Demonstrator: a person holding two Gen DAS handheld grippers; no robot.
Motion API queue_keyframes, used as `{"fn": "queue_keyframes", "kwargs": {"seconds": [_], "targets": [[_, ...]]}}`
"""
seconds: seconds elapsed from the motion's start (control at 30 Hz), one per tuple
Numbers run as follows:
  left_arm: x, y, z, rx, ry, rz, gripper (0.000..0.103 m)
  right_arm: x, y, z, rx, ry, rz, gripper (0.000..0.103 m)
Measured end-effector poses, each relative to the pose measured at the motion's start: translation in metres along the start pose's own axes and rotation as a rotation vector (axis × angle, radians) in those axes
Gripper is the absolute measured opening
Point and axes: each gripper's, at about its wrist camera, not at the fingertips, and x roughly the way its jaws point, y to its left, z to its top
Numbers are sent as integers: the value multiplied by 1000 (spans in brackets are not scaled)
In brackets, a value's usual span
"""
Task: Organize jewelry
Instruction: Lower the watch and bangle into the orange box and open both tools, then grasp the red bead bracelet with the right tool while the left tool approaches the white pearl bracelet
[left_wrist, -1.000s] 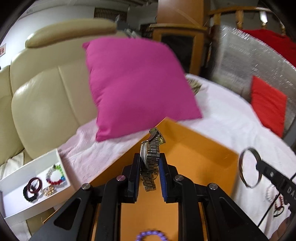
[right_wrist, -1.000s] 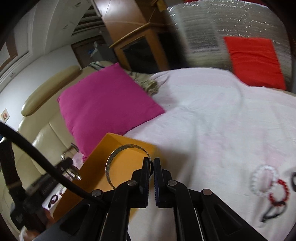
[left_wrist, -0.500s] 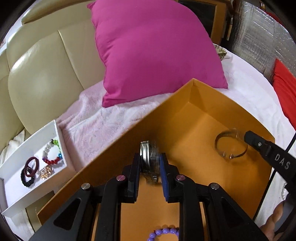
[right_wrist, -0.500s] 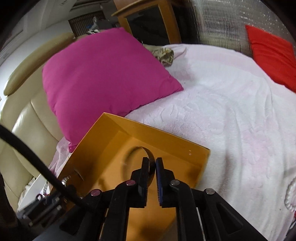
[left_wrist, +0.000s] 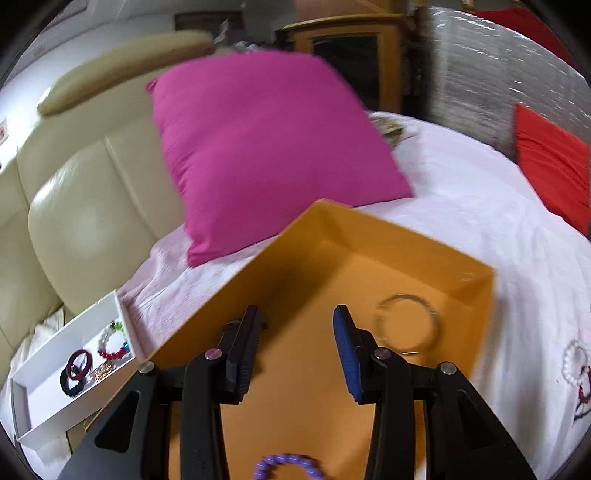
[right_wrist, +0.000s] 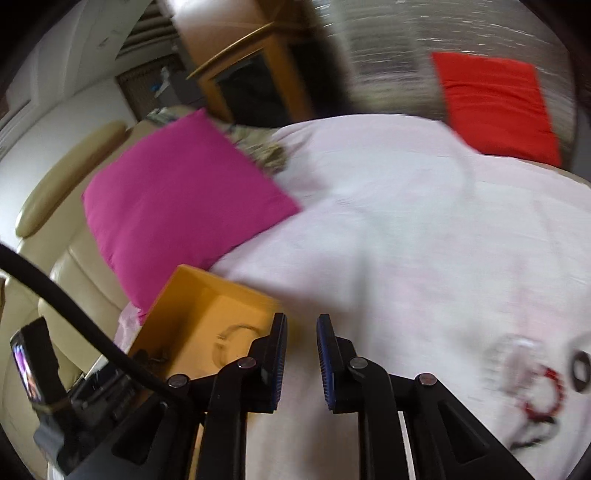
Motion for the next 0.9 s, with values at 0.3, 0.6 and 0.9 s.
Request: {"fn": "queue_keyframes", "kwargs": {"seconds": [0.3,0.6,0.9], "targets": [[-43,-90,-13,163,-79,-108,49,-99,-153,-32,210,-62,-156,26],[-58,-174,-43,374,-79,-230,49,-107,-225,-61,398,-23,-82,26],[-41,-201,-47,414,-21,-224,49,-80,-229,-72,428,80,61,26]]}}
